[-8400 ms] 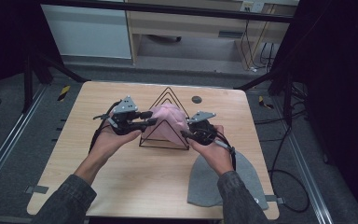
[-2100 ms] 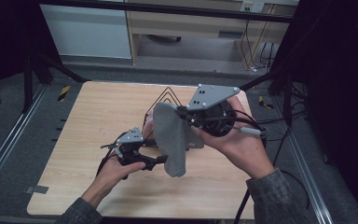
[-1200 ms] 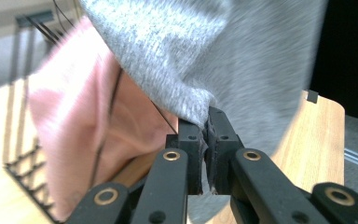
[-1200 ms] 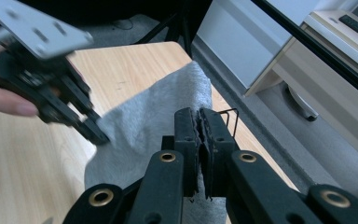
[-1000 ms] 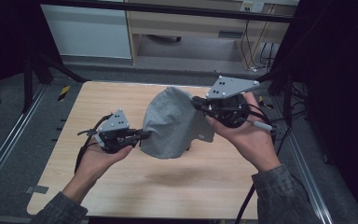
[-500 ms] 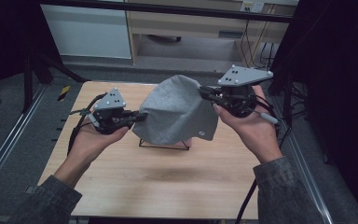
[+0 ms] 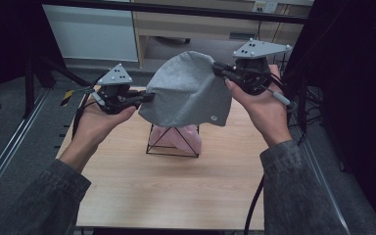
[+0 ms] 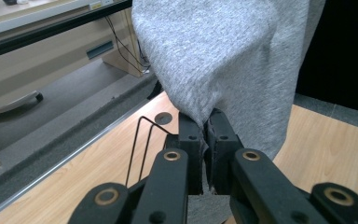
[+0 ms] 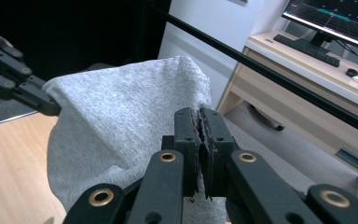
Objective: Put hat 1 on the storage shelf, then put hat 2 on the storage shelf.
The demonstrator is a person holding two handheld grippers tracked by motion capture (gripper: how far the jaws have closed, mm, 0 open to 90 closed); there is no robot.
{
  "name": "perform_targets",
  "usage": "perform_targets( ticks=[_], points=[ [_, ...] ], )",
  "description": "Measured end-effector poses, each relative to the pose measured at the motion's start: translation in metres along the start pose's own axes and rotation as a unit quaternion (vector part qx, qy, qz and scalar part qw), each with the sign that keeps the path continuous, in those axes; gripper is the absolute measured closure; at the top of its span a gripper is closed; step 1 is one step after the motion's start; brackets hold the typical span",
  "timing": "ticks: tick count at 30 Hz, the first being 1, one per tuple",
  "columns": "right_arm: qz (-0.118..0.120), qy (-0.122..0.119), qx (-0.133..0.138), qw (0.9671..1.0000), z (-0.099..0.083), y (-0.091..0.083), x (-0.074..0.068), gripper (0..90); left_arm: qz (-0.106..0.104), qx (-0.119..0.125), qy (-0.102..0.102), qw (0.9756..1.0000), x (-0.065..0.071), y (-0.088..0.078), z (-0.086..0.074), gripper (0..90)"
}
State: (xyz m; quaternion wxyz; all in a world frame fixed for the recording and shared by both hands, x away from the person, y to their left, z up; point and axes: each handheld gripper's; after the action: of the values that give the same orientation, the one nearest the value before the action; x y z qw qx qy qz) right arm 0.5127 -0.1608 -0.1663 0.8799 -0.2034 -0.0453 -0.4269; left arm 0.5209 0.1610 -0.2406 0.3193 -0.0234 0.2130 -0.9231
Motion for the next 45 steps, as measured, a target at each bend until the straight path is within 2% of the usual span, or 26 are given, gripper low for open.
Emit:
perform_targets(
  ticks=[8,13,17,25,31,35,39,42,45],
  points=[
    [-0.015,0.009,0.008,0.9998,0.001,0.016,0.012,86.6,0.011,-0.002,-0.006,0.9999,-0.015,0.013,0.002,86.2],
    [-0.023,0.018,0.014,0.9995,-0.005,0.027,0.022,86.6,0.018,0.001,-0.016,0.9997,-0.027,0.024,0.0,86.3],
    [-0.027,0.027,0.021,0.999,-0.011,0.034,0.028,86.6,0.021,0.0,-0.016,0.9997,-0.031,0.032,0.0,86.3],
    [-0.03,0.034,0.028,0.9986,-0.017,0.041,0.032,86.6,0.035,-0.003,-0.006,0.9994,-0.034,0.038,0.002,86.3],
    [-0.033,0.037,0.041,0.9979,-0.017,0.045,0.034,86.6,0.05,0.006,-0.005,0.9987,-0.04,0.041,0.007,86.3],
    [-0.032,0.039,0.038,0.998,-0.019,0.054,0.037,86.6,0.061,0.008,0.0,0.9981,-0.047,0.044,0.01,86.3],
    [-0.03,0.042,0.036,0.998,-0.022,0.061,0.039,86.6,0.062,0.008,-0.002,0.998,-0.05,0.047,0.007,86.3],
    [-0.027,0.044,0.033,0.9981,-0.026,0.07,0.04,86.6,0.068,-0.004,0.006,0.9977,-0.055,0.052,0.002,86.3],
    [-0.027,0.043,0.033,0.9981,-0.028,0.074,0.04,86.6,0.07,0.002,-0.003,0.9975,-0.058,0.054,-0.002,86.3]
  ],
)
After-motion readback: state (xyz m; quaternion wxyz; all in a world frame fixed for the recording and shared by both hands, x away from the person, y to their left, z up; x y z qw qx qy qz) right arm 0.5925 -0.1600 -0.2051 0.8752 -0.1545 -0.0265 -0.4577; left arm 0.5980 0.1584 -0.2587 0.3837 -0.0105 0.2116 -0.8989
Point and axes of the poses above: each handheld gripper's, and its own axes: y roughly forward along the jaws, z roughly out of its top, x roughly to its right, and after that the axes turned 1 degree about -z, right-handed
